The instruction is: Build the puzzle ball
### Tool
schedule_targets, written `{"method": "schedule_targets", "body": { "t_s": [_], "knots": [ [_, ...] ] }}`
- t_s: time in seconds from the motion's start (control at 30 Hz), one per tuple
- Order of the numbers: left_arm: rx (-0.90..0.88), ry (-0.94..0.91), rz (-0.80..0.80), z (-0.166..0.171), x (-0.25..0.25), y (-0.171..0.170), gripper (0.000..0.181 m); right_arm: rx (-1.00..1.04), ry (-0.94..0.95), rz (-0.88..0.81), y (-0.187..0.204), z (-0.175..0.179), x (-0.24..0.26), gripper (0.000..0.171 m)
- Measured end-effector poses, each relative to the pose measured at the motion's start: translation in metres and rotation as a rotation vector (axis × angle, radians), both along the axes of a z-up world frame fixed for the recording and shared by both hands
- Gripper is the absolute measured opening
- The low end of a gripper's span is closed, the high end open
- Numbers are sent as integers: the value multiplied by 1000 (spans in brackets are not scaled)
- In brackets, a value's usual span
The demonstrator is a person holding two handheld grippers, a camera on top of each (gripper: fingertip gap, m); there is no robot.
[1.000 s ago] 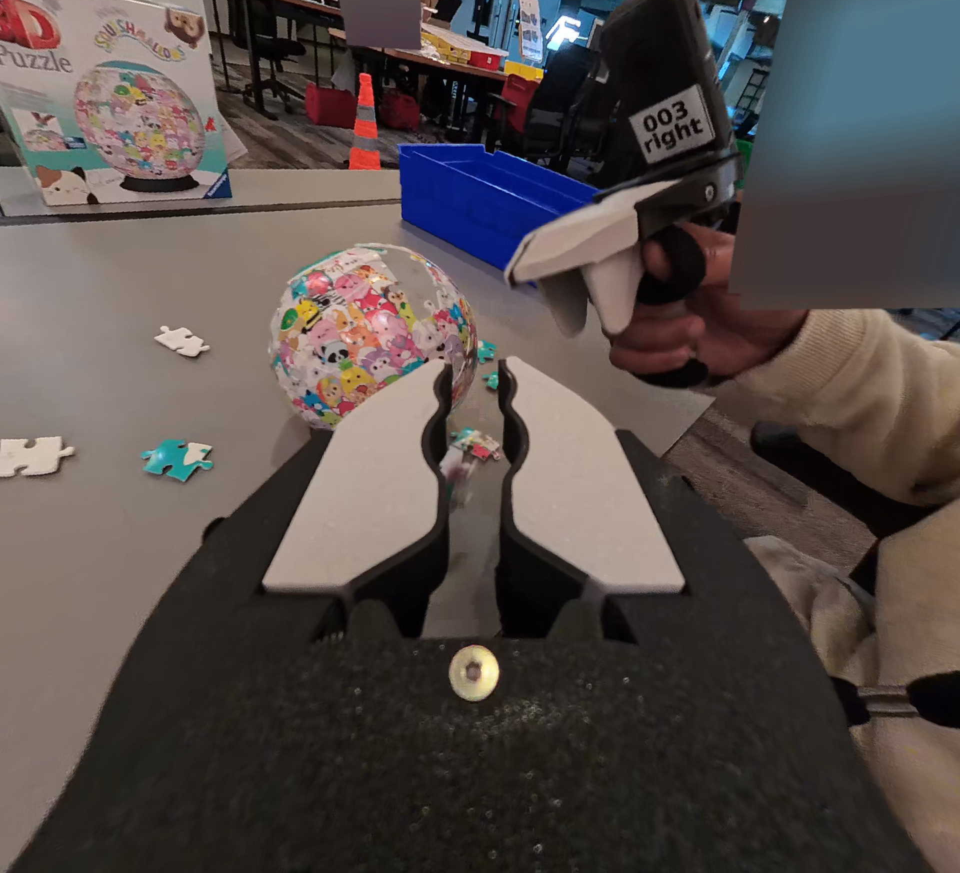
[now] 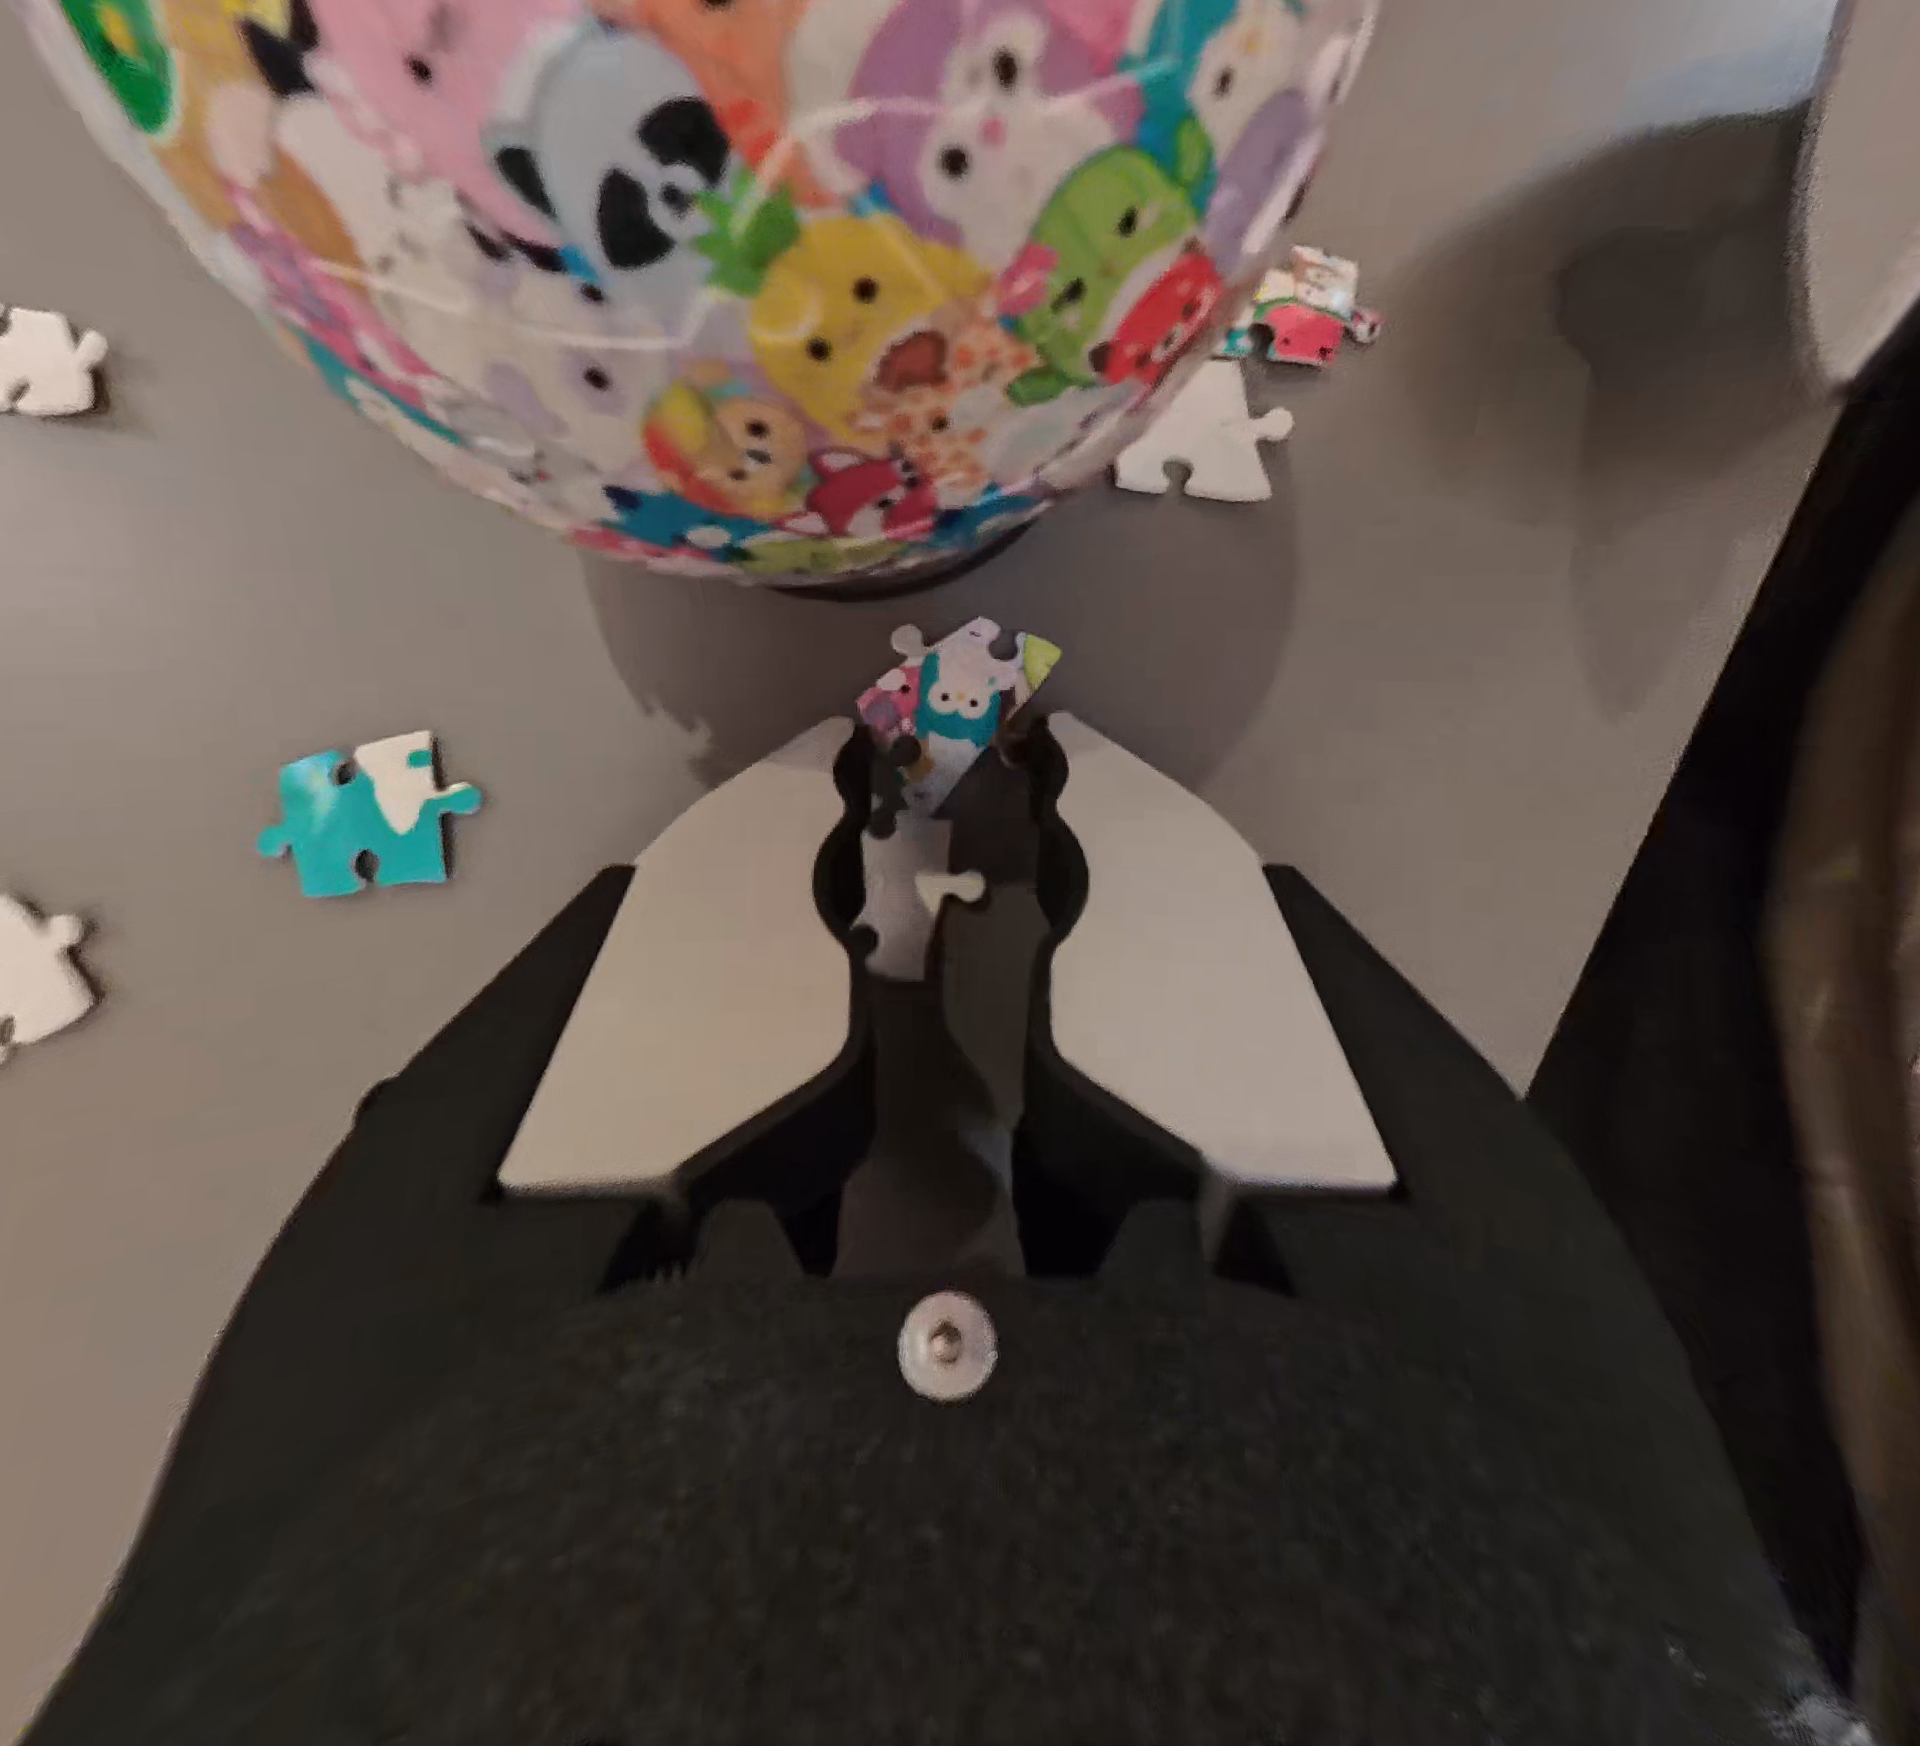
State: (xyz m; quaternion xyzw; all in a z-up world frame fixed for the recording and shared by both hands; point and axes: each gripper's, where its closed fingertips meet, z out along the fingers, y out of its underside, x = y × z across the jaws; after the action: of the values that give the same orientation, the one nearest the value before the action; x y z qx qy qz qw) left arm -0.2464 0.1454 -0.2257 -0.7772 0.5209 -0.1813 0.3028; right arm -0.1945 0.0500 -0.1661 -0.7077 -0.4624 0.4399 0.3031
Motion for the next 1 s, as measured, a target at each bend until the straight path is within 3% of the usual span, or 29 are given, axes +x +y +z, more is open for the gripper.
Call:
{"method": "schedule_targets", "body": {
  "t_s": [0.17, 0.33, 0.43, 0.63, 0.8, 1.0],
  "knots": [
    [104, -43, -84, 29, -8, -18, 28, -110, 48, -58, 15, 16, 2, 22],
    [280, -50, -381, 94, 6, -65, 28, -189, 132, -34, 22, 66, -12, 23],
    [392, 0, -538, 120, 19, -79, 28, -223, 88, 38, 20, 78, -21, 31],
    [525, 123, -746, 142, 33, -87, 28, -285, 38, 159, 12, 87, -23, 10],
    [579, 156, -707, 146, 35, -73, 24, -226, 28, 119, 21, 92, -15, 2],
    [394, -104, -454, 159, 26, -29, 24, -141, 139, -122, 96, 105, 12, 2]
  ]
}}
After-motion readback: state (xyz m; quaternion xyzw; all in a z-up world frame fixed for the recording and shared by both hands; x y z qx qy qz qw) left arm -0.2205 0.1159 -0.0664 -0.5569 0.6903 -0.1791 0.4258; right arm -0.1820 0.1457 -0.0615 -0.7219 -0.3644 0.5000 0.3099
